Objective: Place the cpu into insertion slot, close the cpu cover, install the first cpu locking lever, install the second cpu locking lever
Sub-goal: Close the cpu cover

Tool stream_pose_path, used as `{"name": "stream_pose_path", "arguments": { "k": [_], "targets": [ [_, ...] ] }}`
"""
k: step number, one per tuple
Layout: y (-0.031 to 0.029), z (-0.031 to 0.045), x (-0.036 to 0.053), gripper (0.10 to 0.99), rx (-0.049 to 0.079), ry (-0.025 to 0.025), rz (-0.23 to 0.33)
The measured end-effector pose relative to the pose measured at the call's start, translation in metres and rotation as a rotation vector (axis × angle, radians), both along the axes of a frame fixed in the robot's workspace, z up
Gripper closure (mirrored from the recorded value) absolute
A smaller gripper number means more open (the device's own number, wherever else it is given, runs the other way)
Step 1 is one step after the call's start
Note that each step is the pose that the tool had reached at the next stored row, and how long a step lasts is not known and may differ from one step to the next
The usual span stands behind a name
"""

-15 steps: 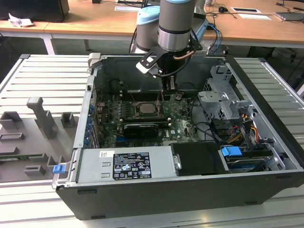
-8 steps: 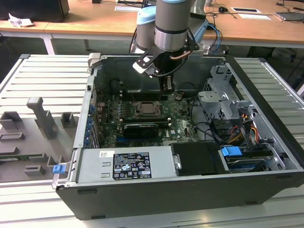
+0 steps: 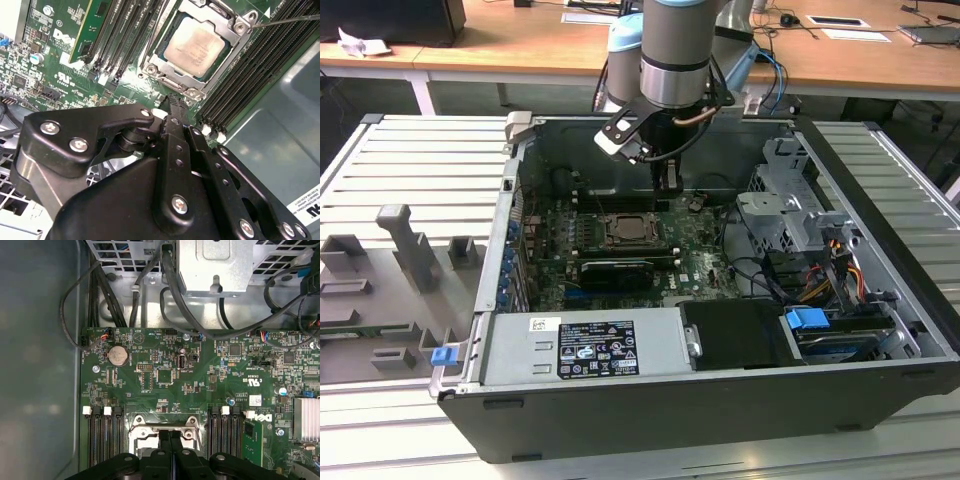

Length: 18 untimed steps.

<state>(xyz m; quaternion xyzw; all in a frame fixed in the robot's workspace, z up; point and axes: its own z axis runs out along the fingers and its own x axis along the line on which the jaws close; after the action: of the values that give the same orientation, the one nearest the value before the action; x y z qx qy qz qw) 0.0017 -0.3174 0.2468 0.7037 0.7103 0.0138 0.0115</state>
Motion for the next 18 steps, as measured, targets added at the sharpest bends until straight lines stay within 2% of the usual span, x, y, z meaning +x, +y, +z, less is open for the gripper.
{"name": "stream_pose_path", "arguments": {
  "k": [18],
  "targets": [
    [0.0,0.0,-0.0139,0.98,0.0,0.0,0.0]
  ]
}}
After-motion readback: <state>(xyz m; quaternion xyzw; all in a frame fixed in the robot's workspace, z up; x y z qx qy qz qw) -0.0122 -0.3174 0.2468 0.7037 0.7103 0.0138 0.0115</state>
